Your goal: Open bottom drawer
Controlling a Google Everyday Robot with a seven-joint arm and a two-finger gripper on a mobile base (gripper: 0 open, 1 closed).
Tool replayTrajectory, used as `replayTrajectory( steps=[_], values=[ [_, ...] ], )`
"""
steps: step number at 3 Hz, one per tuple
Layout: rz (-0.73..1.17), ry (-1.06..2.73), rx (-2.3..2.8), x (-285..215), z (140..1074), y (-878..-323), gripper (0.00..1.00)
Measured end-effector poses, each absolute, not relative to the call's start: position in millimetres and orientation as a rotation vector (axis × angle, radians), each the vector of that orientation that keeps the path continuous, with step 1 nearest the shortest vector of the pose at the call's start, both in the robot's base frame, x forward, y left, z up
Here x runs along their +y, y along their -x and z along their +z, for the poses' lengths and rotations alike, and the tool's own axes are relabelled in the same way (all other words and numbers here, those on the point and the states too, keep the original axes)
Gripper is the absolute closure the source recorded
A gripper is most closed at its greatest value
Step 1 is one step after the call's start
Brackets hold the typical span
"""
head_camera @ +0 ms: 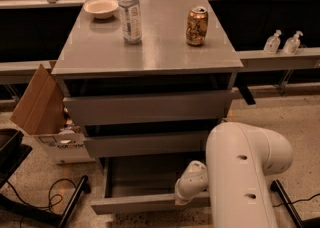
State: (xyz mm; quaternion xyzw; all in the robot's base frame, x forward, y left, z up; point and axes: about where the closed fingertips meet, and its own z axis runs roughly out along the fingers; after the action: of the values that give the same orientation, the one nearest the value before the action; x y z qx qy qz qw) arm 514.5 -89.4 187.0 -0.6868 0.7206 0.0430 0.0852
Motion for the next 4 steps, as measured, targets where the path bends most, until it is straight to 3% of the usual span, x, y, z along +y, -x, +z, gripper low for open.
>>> replayTrajectory(
  steps=[4],
  values=[
    [0.133,2.050,2.150,-89.0,185.3,-512.4,0.05]
  ],
)
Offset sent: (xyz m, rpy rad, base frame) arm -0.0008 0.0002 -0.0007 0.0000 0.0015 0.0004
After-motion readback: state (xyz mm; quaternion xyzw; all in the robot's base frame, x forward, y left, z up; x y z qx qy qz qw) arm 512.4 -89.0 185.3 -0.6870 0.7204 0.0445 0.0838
